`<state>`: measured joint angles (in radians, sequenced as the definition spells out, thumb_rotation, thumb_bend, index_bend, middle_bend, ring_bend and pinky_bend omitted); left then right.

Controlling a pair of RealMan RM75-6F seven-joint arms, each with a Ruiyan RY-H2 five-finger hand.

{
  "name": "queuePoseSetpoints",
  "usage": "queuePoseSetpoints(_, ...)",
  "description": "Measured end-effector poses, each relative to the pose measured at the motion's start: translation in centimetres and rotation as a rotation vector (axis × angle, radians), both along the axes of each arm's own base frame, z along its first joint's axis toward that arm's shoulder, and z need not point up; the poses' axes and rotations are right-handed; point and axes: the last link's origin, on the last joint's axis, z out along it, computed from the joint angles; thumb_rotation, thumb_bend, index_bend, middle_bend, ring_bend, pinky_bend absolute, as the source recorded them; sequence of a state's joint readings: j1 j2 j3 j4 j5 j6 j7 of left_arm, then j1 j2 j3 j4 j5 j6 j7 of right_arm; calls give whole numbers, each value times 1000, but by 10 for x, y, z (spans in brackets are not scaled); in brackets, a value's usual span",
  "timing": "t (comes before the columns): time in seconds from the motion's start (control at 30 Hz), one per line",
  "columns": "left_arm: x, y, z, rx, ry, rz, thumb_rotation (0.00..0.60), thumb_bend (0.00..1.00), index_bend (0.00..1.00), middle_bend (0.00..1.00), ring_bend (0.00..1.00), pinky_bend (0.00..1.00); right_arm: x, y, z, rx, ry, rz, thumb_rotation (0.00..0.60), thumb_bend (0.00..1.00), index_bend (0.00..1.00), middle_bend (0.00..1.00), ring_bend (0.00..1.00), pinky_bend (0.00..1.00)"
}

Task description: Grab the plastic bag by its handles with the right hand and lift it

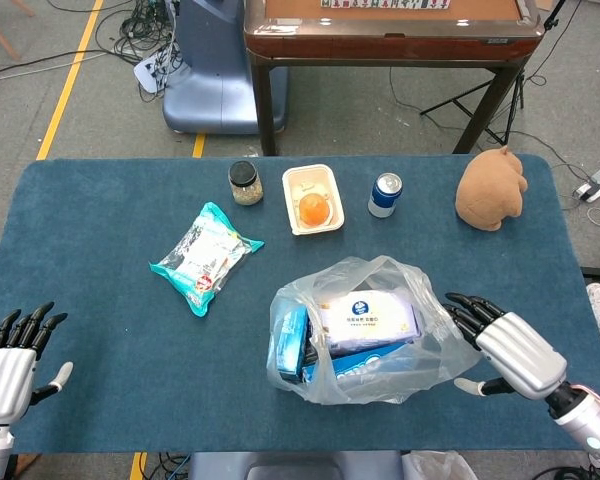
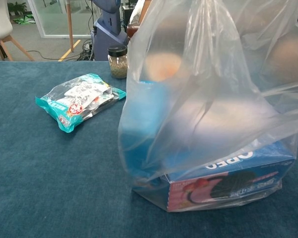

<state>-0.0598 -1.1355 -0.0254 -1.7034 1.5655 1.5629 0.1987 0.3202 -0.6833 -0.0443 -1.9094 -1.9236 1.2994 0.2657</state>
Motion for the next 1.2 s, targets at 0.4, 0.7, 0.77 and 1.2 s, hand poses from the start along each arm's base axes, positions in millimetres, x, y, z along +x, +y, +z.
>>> queuePoseSetpoints(0.4, 0, 1, -1, -3, 3, -3, 600, 246, 192, 103, 158, 71, 7, -1, 2, -43, 2, 35, 559, 0, 62, 179, 69, 184)
queuePoseSetpoints(0.7, 1, -1, -1, 0, 0, -4, 600, 246, 192, 103, 158, 71, 8, -6, -12, 45, -93, 27, 561, 0, 83, 217, 69, 184)
queuePoseSetpoints(0.77, 2, -1, -1, 1, 0, -6, 600, 246, 192, 103, 158, 71, 8, -8, -15, 73, -144, 21, 560, 0, 88, 226, 69, 184)
queuePoseSetpoints(1.2, 2, -3, 3, 9, 2, -1, 600, 246, 192, 103, 158, 71, 7, -23, -28, 307, -493, -40, 563, 0, 139, 260, 99, 184)
